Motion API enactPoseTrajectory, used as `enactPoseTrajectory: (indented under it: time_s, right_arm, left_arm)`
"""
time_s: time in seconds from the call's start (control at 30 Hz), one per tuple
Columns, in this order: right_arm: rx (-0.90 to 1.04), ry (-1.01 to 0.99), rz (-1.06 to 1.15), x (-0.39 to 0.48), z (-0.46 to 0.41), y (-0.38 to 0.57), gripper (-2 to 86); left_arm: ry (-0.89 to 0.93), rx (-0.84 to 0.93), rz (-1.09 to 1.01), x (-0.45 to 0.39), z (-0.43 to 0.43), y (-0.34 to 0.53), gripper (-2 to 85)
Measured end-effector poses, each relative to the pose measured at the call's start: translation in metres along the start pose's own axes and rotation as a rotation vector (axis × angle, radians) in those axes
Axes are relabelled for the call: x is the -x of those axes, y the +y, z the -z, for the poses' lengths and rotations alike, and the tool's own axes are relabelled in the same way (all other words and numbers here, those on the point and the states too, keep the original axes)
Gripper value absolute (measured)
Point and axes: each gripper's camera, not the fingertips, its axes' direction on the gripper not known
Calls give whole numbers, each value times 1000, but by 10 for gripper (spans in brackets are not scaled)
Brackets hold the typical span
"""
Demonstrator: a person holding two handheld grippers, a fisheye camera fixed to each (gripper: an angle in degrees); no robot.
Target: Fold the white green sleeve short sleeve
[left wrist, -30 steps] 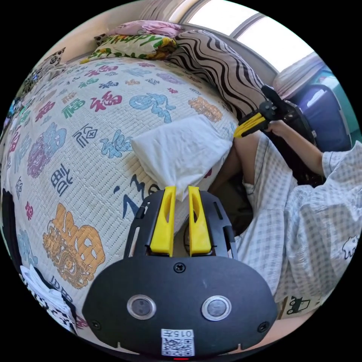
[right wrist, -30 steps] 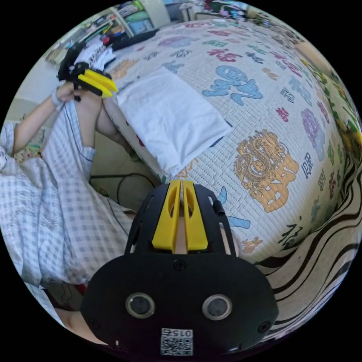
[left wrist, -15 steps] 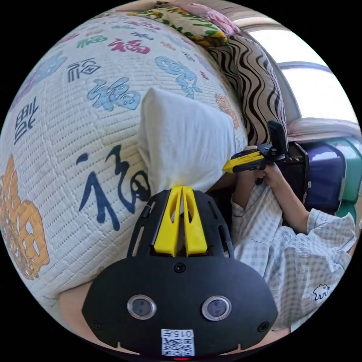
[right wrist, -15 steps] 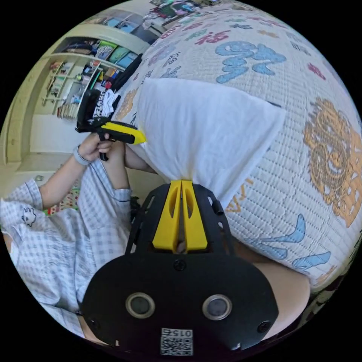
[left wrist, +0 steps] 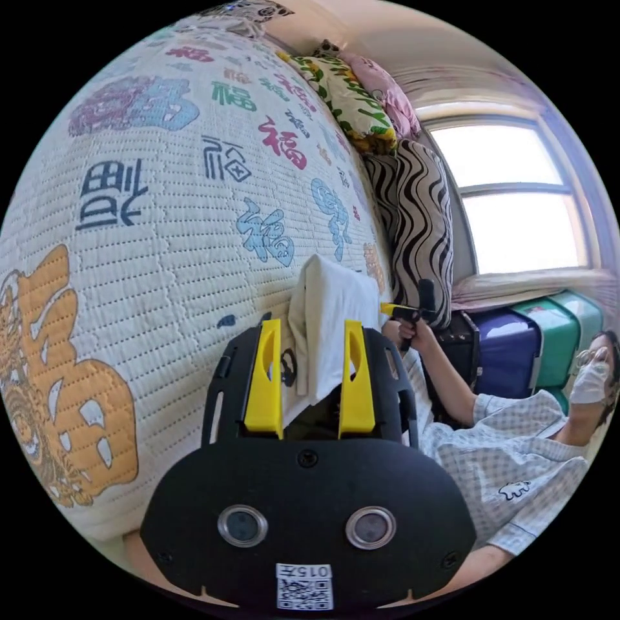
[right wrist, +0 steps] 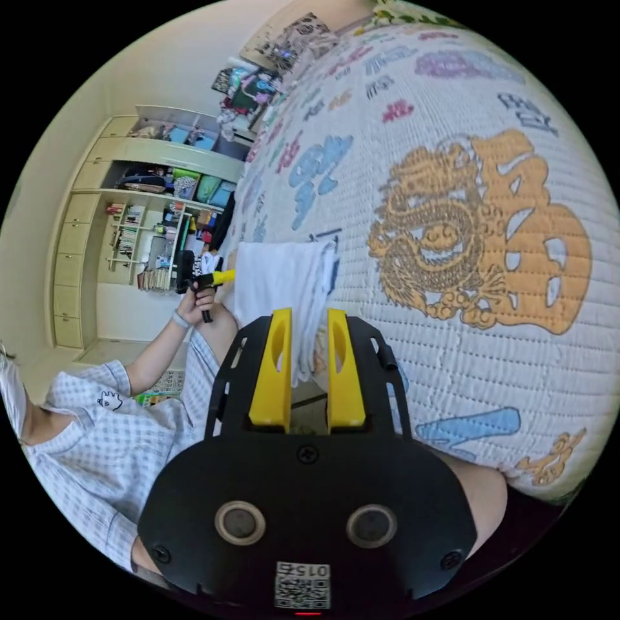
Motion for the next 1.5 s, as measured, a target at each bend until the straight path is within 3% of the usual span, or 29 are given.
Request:
enactPoseTrajectory:
  time_s: [0.17,0.3,0.5,0.57,0.73,0.9,1.07,1.23,1.43,1.5]
  right_arm:
    - [-55,-169,-7,-29,-25,-8,100]
    - [-70,-223,2,-39,-43,-16,82]
    - [65,-270,8,-37,-87,-46,40]
    - [54,-166,35,-16,-89,-53,28]
    - [74,-227,213,64,-115,-93,17]
    - [169,-374,431,191,-199,-150,14]
    - [302,-458,575,326,-326,-196,13]
    - [388,-440,517,384,-425,-217,14]
    - [419,-198,414,386,-512,-232,25]
    - [390,-219,387,381,-515,-236,31]
  left_arm:
    - [132,50,23,0,1,-13,141]
    - [136,83,0,-14,3,-19,132]
    - [237,135,21,-32,19,-22,63]
    - [223,119,3,-49,41,-18,52]
    - [227,-45,-47,-80,164,19,49]
    - [68,-236,-48,-114,334,84,49]
    - [-156,-393,91,-137,481,158,49]
    - [-303,-420,268,-129,528,189,51]
    - [-445,-477,458,-88,501,190,65]
    - [-467,-514,458,-91,492,191,70]
